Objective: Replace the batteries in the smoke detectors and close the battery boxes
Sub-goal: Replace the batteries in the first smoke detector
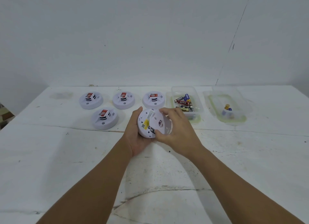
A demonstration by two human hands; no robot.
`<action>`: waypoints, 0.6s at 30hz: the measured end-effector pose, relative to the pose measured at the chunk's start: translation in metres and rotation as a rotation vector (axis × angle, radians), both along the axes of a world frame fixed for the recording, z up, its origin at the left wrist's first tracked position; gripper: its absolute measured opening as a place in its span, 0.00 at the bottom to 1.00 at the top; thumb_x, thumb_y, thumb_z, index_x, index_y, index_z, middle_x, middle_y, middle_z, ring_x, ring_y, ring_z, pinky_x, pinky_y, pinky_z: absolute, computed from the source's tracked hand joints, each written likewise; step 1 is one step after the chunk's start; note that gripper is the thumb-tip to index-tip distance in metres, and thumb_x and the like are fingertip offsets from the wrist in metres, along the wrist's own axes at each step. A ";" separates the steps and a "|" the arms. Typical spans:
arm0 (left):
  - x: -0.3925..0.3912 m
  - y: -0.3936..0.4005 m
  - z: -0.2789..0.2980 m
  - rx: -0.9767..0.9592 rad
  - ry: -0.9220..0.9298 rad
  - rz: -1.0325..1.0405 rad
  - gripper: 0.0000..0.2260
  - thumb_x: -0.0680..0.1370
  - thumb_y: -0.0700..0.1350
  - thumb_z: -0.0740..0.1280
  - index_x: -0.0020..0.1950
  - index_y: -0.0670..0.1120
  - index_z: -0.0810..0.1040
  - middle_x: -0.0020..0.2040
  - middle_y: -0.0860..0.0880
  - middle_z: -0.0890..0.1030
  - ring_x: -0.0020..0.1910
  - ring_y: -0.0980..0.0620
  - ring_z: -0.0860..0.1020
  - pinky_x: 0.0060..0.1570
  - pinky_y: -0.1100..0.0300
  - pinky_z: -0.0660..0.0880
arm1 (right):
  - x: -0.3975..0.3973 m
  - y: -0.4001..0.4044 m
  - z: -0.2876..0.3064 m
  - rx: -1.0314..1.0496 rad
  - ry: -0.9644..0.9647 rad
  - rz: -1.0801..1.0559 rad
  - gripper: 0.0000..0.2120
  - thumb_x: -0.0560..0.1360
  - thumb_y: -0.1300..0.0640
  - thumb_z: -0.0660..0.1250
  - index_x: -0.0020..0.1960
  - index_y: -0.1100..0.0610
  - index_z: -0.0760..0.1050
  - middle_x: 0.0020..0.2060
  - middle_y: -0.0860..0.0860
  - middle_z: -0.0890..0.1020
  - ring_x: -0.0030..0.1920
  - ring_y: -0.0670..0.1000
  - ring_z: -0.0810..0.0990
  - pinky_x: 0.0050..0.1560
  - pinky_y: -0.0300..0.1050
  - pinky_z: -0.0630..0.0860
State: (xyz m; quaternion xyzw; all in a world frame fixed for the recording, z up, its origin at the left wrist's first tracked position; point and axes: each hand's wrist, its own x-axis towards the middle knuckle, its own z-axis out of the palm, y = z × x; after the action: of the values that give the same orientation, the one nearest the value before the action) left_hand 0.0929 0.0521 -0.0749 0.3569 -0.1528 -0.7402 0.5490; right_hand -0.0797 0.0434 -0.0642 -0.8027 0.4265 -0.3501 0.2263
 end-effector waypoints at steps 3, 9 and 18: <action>-0.002 0.002 0.004 -0.020 -0.020 -0.012 0.28 0.83 0.62 0.59 0.75 0.44 0.75 0.71 0.40 0.78 0.67 0.42 0.78 0.64 0.48 0.77 | 0.009 -0.003 0.002 -0.005 0.027 0.047 0.33 0.72 0.48 0.77 0.74 0.52 0.71 0.63 0.48 0.72 0.64 0.49 0.73 0.66 0.47 0.73; -0.003 0.001 0.004 -0.023 0.005 -0.023 0.27 0.83 0.63 0.60 0.73 0.46 0.78 0.68 0.42 0.81 0.63 0.43 0.82 0.60 0.48 0.80 | 0.015 -0.011 0.000 -0.006 0.095 0.122 0.32 0.74 0.47 0.75 0.76 0.50 0.72 0.63 0.46 0.73 0.65 0.50 0.73 0.67 0.49 0.72; 0.000 -0.006 0.000 -0.008 0.015 -0.078 0.34 0.80 0.70 0.59 0.73 0.44 0.77 0.65 0.40 0.82 0.58 0.41 0.84 0.49 0.50 0.83 | 0.012 -0.017 -0.010 0.013 0.033 0.099 0.29 0.74 0.50 0.78 0.73 0.52 0.76 0.64 0.44 0.76 0.67 0.50 0.74 0.70 0.44 0.69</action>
State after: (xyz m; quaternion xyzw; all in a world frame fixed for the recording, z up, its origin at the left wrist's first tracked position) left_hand 0.0931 0.0460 -0.0751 0.3427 -0.1654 -0.7633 0.5221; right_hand -0.0679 0.0262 -0.0737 -0.8270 0.3923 -0.3223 0.2414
